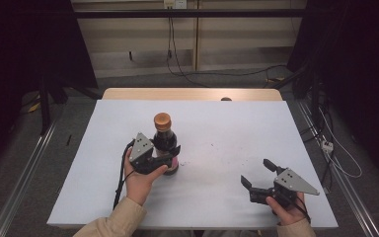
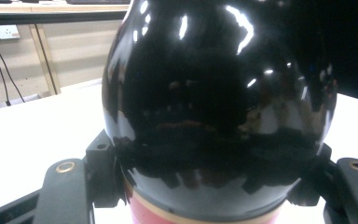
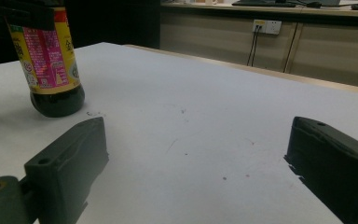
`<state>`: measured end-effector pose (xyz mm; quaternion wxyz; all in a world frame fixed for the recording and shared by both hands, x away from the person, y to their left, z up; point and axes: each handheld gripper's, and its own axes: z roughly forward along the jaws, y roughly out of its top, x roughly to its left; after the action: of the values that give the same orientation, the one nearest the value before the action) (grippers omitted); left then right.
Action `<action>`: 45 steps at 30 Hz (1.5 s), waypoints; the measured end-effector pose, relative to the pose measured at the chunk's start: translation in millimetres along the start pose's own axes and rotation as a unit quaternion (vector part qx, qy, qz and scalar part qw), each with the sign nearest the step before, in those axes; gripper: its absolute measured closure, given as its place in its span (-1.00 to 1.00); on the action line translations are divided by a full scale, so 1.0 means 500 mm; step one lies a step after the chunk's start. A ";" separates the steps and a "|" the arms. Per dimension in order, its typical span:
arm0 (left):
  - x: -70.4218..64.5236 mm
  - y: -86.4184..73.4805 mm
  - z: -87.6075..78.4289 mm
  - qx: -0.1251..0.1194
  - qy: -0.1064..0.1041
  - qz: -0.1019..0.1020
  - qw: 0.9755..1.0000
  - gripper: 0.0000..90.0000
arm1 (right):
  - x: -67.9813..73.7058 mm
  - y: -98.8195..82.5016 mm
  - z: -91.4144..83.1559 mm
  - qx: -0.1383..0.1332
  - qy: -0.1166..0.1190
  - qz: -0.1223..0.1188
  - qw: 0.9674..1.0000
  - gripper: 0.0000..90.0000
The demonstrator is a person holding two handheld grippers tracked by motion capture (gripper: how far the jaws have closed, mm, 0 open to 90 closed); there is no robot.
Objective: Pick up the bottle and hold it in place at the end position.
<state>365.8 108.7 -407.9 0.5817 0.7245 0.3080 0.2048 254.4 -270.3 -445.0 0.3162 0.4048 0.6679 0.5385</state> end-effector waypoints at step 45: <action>0.012 0.053 0.120 0.002 -0.044 0.027 0.999 -0.33 | -0.002 0.004 -0.008 -0.010 0.002 0.000 1.000 -0.89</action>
<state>414.7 66.3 -396.9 0.5876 0.7418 0.2633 0.1877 251.8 -272.9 -442.2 0.3189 0.4005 0.6636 0.5455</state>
